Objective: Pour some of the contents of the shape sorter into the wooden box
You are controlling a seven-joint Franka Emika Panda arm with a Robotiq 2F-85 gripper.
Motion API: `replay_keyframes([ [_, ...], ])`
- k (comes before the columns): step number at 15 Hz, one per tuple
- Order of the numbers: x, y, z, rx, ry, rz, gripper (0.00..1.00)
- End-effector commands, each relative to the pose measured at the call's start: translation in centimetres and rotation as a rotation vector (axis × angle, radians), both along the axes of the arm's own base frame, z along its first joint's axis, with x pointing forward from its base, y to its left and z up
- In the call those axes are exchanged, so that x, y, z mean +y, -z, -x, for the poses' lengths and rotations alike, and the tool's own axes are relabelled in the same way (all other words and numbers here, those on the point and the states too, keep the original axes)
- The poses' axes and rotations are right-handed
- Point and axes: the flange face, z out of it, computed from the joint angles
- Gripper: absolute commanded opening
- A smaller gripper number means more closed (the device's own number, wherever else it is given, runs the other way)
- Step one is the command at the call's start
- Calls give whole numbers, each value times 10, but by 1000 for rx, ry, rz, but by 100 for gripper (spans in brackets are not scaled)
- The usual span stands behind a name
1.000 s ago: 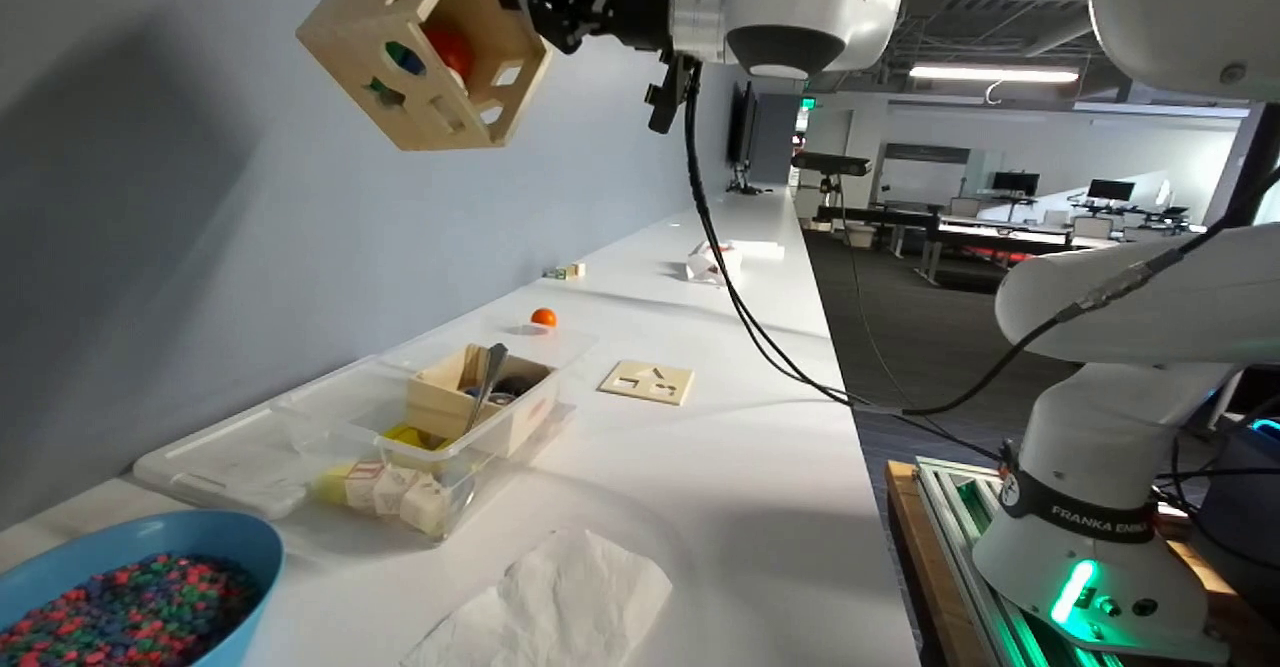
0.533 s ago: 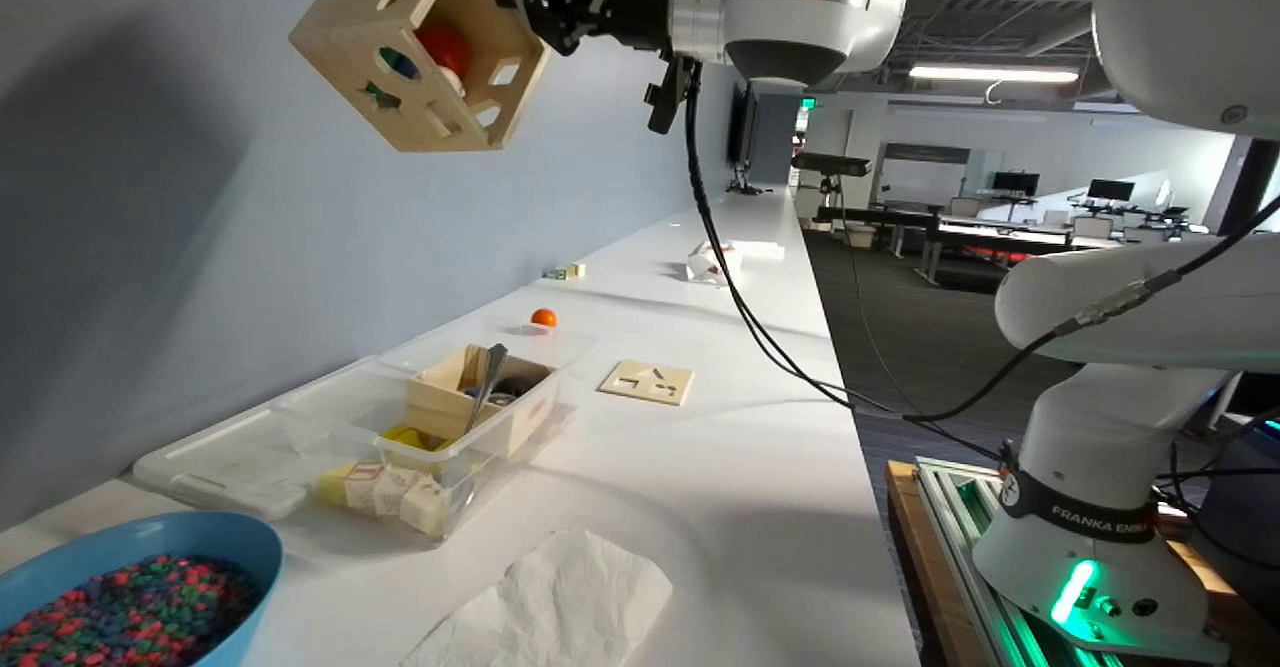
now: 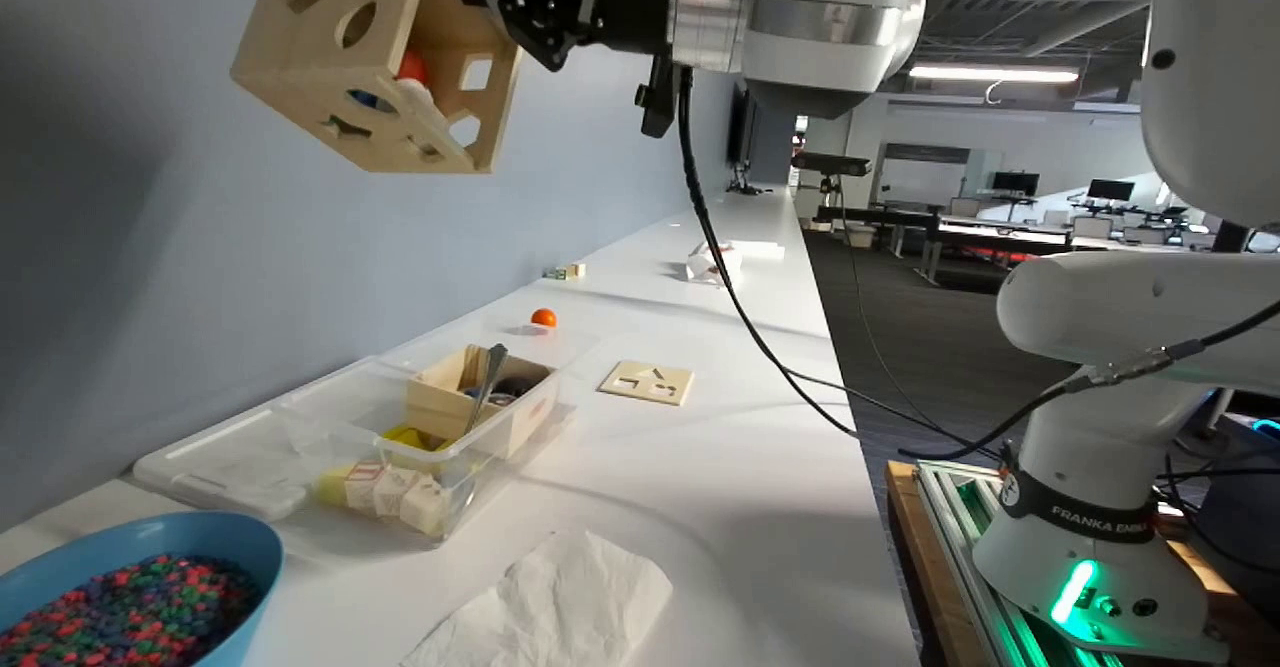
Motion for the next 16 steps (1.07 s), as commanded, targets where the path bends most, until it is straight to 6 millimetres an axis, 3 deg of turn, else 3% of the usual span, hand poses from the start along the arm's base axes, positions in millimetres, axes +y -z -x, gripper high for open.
replay_keyframes([
  [1,4,20,2,34,-27,58,3],
  [10,22,19,2,0,-71,237,3],
  [16,38,0,9,-64,-93,352,3],
])
